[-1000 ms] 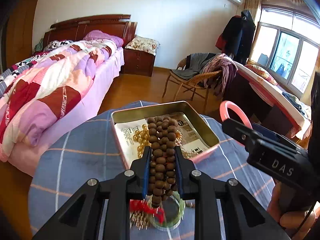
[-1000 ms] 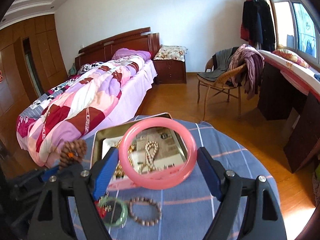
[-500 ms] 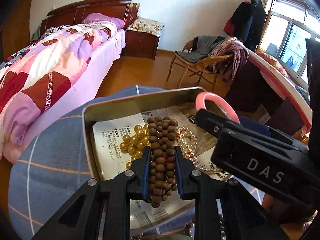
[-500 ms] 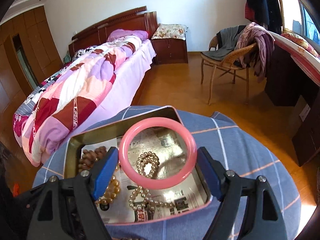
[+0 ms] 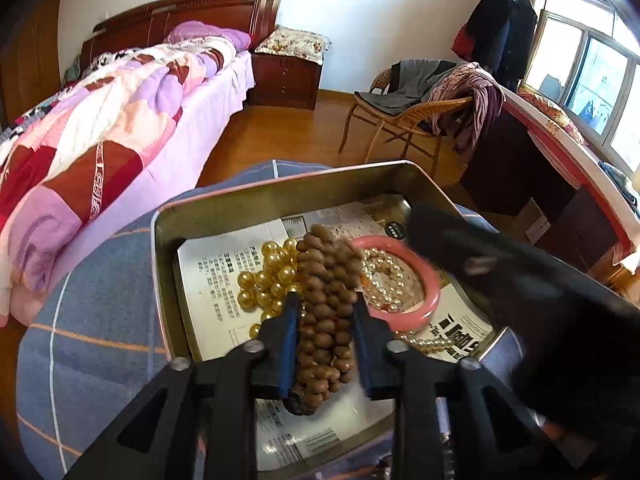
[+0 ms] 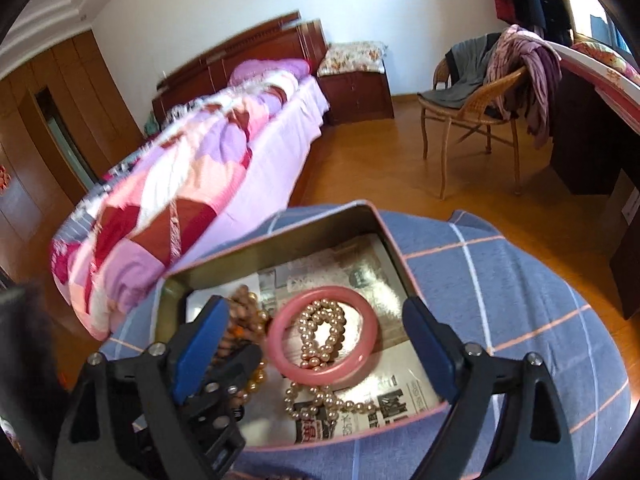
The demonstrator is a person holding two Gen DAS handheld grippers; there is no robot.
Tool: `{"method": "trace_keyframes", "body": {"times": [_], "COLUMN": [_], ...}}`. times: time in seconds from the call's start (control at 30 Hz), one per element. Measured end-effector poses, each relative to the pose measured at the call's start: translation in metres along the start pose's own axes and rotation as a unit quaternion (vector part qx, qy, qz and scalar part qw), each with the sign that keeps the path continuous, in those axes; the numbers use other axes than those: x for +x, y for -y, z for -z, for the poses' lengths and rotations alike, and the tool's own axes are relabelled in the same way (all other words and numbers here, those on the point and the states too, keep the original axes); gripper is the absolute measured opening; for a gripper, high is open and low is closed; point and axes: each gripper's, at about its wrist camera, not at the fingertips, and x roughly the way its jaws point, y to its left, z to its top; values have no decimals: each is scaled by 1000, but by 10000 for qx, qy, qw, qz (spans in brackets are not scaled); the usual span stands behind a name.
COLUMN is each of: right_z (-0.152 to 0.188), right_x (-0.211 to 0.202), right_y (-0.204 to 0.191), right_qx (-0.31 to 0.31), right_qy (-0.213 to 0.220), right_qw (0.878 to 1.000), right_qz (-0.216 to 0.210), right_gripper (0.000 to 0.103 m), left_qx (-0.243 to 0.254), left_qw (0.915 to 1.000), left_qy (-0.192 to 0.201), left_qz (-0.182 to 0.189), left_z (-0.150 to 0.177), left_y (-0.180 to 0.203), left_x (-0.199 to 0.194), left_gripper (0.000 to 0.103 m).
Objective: Organize jewelry
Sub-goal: 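Lower both items into the tin and open both tools, then withdraw both tools from the tin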
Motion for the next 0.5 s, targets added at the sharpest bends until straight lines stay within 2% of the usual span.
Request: {"method": "trace_keyframes", "body": {"times": [0.03,0.07,0.13,0.2,0.33,0.4,0.5], "right_z": [1,0,1,4,12,19,34], "right_x": [-7,-9,-17,-22,-31,-41,-54], "right_y": [2,4,11,20,30,32,32], "right_qx": [65,115,233,332,462,489,506], "right_qy": [103,157,265,309,295,372,389], "right_qw": [9999,9998,9993,9987,9978,9974,9969], "right_qz": [7,51,133,239,363,387,451], "right_gripper": [91,91,91,91,91,91,90], "left_qx": [4,8,-30,-59,-114,-141,-87], "left_qw": [10000,10000,9998,9995,9994,9991,9990], "left_qy": [3,14,178,313,313,380,420], "left_qz": [9,-12,-54,26,-48,143,-129], "left_z": [0,0,0,3,12,19,33], "left_y": [1,1,-2,-6,-17,-21,-26], "left_x": [-2,-5,-15,-25,-39,-50,-66], "left_gripper": [47,64,76,76,76,76,76]}}
